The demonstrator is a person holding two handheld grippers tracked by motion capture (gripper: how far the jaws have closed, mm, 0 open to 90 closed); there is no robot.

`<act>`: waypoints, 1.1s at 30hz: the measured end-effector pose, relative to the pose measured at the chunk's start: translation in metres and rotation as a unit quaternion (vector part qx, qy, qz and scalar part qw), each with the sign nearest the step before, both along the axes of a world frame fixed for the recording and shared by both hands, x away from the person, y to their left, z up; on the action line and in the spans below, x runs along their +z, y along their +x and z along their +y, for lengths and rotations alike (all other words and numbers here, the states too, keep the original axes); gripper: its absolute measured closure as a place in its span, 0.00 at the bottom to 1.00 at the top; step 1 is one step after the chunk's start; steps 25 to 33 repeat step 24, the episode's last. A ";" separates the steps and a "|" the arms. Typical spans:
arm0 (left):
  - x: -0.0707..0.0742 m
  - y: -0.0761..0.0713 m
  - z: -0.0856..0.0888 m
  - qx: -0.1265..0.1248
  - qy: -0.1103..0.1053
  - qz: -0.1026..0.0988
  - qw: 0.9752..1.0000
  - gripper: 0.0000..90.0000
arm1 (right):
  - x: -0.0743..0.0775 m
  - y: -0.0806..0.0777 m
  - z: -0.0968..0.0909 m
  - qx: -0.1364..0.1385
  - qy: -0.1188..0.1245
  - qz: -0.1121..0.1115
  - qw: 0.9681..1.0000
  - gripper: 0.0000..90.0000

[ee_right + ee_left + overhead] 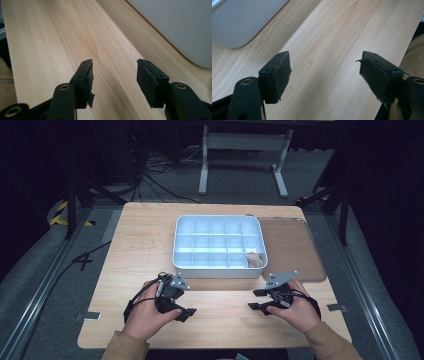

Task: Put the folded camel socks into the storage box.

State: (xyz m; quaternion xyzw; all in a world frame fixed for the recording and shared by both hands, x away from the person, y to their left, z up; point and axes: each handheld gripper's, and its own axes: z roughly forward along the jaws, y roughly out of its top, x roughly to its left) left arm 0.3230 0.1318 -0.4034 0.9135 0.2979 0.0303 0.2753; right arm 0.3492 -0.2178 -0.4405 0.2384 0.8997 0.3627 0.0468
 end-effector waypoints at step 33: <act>-0.013 0.003 0.000 -0.011 0.021 0.008 1.000 0.26 | -0.029 -0.013 0.013 0.030 -0.014 -0.026 0.999 0.49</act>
